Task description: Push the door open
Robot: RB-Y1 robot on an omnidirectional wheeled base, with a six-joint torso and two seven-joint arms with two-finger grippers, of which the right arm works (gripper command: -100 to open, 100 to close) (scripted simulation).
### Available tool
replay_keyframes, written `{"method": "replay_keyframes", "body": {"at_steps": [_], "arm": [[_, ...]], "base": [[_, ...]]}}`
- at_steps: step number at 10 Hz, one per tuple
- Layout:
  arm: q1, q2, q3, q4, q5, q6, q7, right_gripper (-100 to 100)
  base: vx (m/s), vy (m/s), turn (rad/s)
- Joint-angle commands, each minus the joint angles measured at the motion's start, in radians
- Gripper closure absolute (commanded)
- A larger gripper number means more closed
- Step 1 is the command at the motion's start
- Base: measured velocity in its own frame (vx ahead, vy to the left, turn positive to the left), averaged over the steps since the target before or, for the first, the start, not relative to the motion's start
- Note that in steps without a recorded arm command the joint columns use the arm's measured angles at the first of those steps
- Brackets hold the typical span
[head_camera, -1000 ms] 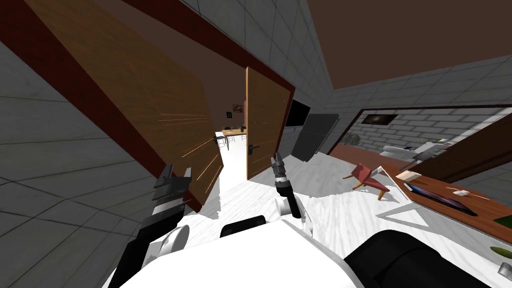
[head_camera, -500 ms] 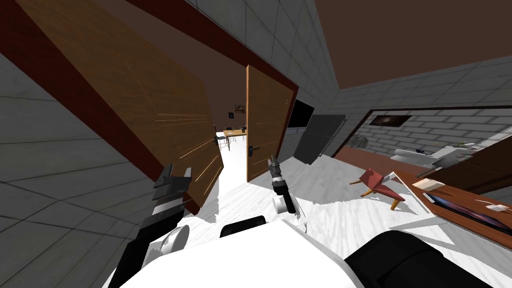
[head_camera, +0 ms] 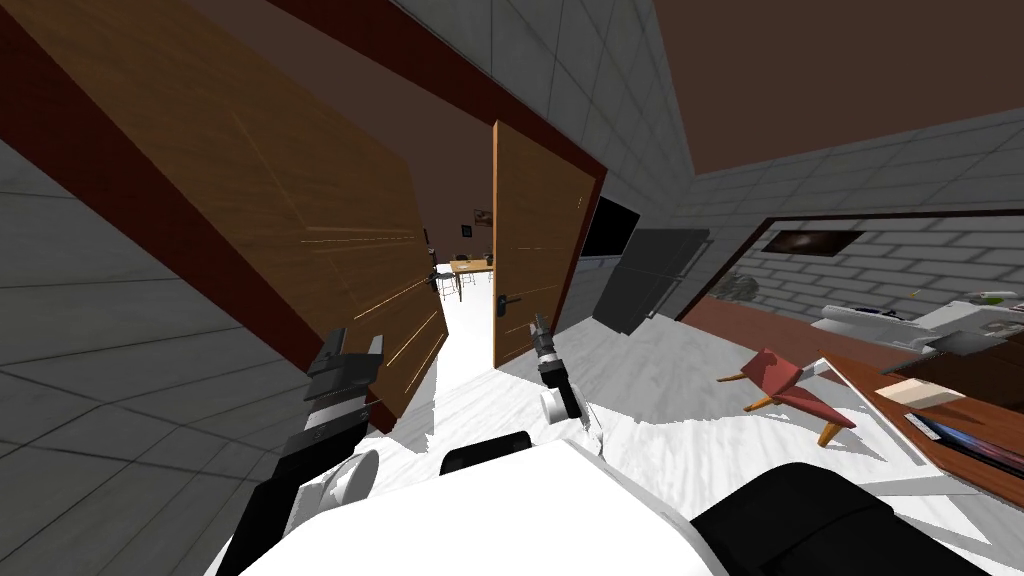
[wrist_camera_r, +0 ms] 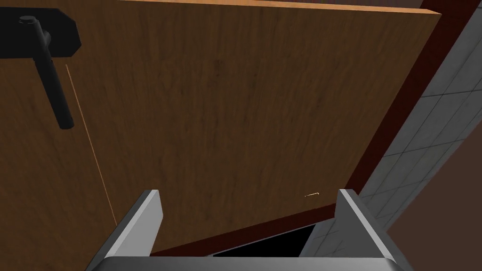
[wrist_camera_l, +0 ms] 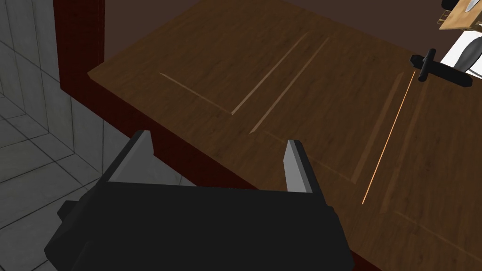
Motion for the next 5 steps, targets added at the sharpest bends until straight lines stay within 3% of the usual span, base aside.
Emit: {"method": "replay_keyframes", "body": {"at_steps": [1,5], "arm": [[-0.019,0.001,0.012,0.042,0.0,0.011,0.0,-100],[-0.067,-0.006,0.032,0.146,-0.006,0.031,-0.006,-100]], "base": [[0.087,-0.066,0.072],[0.09,-0.084,0.074]]}}
